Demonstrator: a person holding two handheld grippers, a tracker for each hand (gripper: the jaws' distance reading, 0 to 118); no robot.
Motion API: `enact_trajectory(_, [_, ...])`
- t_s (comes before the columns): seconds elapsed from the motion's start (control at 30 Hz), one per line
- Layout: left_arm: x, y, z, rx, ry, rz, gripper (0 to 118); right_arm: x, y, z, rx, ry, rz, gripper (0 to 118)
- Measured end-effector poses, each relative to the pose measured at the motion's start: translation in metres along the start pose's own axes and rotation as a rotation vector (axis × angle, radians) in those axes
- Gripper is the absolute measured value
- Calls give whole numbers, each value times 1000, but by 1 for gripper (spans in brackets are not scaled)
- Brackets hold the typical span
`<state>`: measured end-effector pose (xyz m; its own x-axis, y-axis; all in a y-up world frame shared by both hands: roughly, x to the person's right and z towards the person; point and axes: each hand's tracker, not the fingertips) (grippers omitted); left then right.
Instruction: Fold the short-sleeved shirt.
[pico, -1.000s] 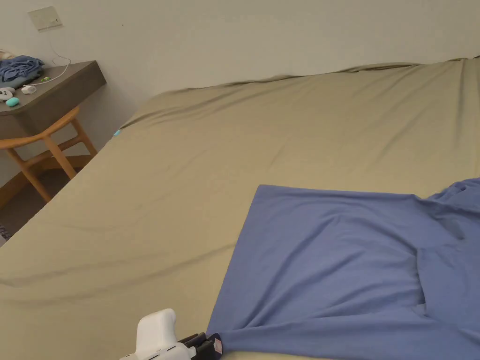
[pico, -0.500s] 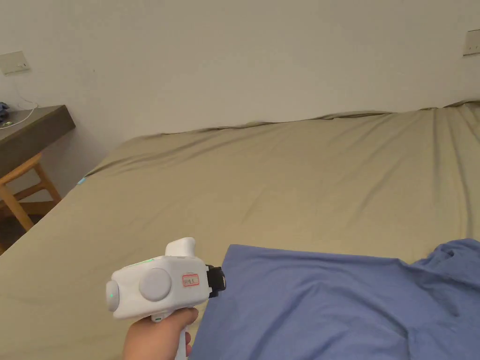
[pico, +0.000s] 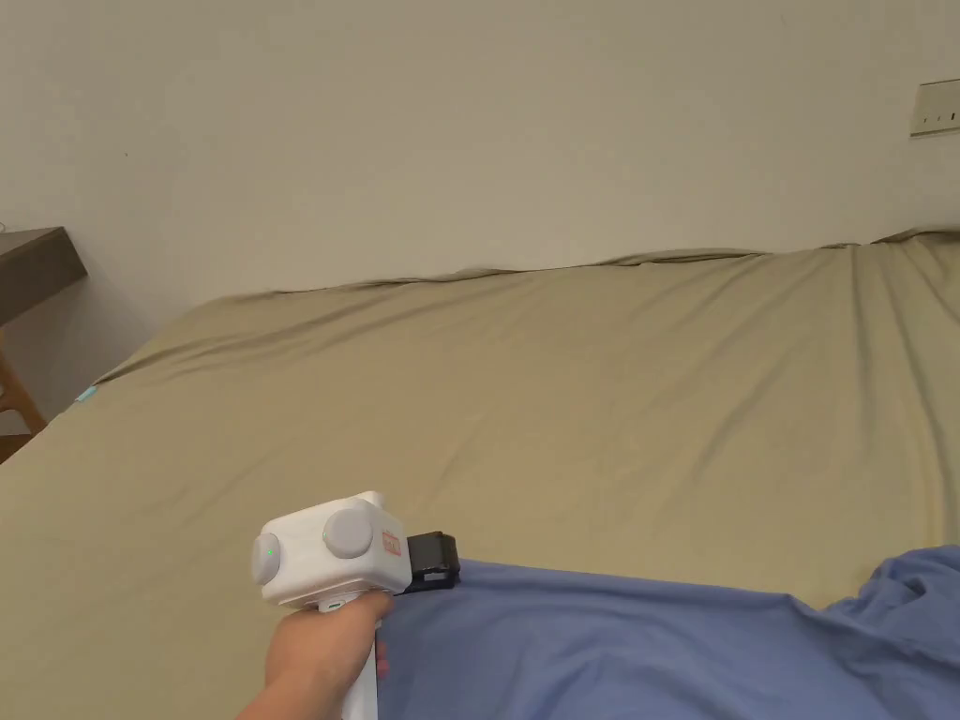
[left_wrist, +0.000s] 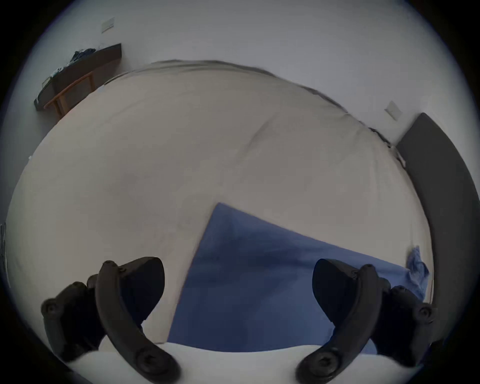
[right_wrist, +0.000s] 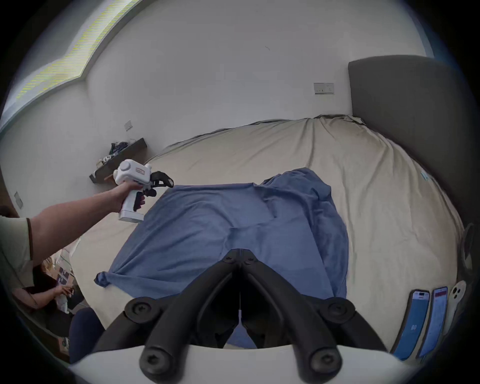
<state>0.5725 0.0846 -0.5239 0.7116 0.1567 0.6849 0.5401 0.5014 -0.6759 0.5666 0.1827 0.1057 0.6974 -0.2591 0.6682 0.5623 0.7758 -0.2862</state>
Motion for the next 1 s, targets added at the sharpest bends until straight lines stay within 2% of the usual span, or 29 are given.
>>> enact_trajectory(0.1, [-3, -1, -20, -33, 61, -45, 118, 4, -2, -7, -20, -4, -3, 3])
enact_trajectory(0.2, [12, -16, -22, -5, 130, -229, 115, 7, -6, -13, -41, -10, -6, 3])
enact_trajectory(0.23, [16, -17, -17, 30, 143, -244, 100, 6, -7, -13, -44, -9, -9, 3])
enact_trajectory(0.27, [19, -18, -14, 38, 123, -256, 79, 6, -8, -14, -46, -10, -13, 3])
enact_trajectory(0.3, [23, -19, -9, 61, 96, -257, 34, 6, -9, -15, -49, -9, -18, 3])
enact_trajectory(0.33, [30, -21, -1, 118, 127, -278, 13, 6, -9, -17, -52, -5, -25, 3])
enact_trajectory(0.37, [36, -22, 2, 141, 113, -314, 0, 6, -10, -17, -55, -4, -33, 3])
enact_trajectory(0.4, [38, -22, 5, 165, 146, -368, 0, 6, -10, -19, -61, -2, -43, 3])
enact_trajectory(0.5, [37, -26, 14, 196, 8, -324, 0, 8, -6, -23, -71, 12, -66, 3])
enact_trajectory(0.6, [20, -34, 43, 222, -148, -103, 0, 18, 7, -28, -61, 1, -85, 3])
enact_trajectory(0.67, [1, -46, 66, 283, -345, 158, 0, 30, 24, -35, -50, -15, -89, 3])
enact_trajectory(0.7, [-7, -53, 75, 296, -425, 239, 0, 36, 33, -40, -44, -36, -78, 3])
enact_trajectory(0.77, [-16, -69, 94, 321, -511, 306, 0, 49, 58, -55, -31, -83, -28, 3])
enact_trajectory(0.83, [-8, -85, 118, 324, -482, 250, 0, 65, 82, -83, -66, -129, 12, 5])
enact_trajectory(0.87, [-6, -88, 125, 321, -473, 220, 0, 75, 92, -101, -101, -103, 39, 25])
enact_trajectory(0.9, [-5, -91, 133, 318, -465, 194, 0, 86, 102, -118, -136, -89, 73, 64])
enact_trajectory(0.93, [-4, -89, 138, 319, -463, 177, 0, 95, 110, -140, -198, -57, 88, 117])
enact_trajectory(0.97, [-2, -89, 145, 318, -453, 149, 0, 102, 115, -161, -287, -64, 98, 118])
enact_trajectory(1.0, [0, -88, 150, 316, -434, 124, 0, 107, 117, -173, -270, -89, 108, 118])
